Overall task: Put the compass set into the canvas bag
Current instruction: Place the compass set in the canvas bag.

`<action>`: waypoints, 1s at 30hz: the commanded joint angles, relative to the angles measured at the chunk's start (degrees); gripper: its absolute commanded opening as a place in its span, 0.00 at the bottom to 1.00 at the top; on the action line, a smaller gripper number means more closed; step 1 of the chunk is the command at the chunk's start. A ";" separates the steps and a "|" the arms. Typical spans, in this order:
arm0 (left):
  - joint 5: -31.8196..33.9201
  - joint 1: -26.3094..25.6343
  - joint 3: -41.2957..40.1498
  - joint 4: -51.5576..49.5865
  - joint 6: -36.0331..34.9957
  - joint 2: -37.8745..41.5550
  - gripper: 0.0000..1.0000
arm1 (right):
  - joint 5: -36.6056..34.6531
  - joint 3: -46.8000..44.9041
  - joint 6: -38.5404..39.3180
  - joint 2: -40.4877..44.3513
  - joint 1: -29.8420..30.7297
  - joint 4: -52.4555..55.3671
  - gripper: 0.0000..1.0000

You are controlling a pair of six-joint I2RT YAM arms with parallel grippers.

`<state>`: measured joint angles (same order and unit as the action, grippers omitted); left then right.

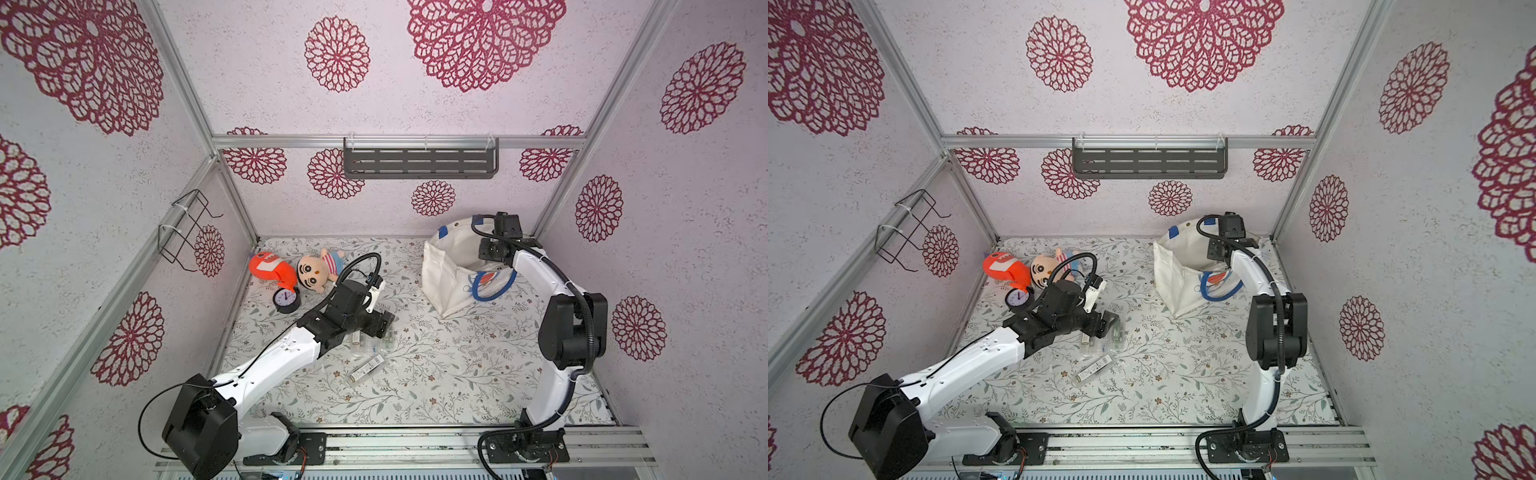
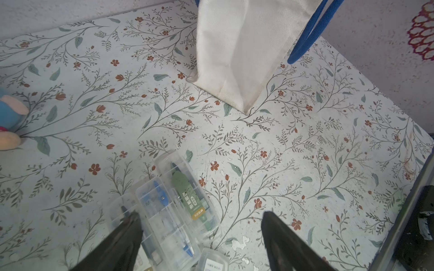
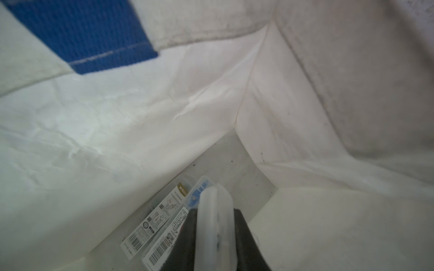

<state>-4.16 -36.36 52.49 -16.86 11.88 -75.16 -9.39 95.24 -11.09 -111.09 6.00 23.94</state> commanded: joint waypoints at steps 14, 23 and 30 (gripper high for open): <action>0.50 0.23 -1.26 0.30 -0.38 -0.15 0.84 | -4.27 5.38 0.37 -1.77 0.06 9.13 0.43; 3.82 0.35 -1.05 -8.26 3.75 -0.94 0.84 | -1.74 6.32 0.33 4.34 0.06 9.33 0.51; 4.91 -0.03 -0.09 -19.51 10.04 -1.57 0.84 | 0.86 1.67 -0.30 15.09 0.02 4.75 0.55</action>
<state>-0.19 -36.32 51.31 -30.41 18.44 -76.18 -9.61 97.76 -11.07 -103.50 6.13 31.24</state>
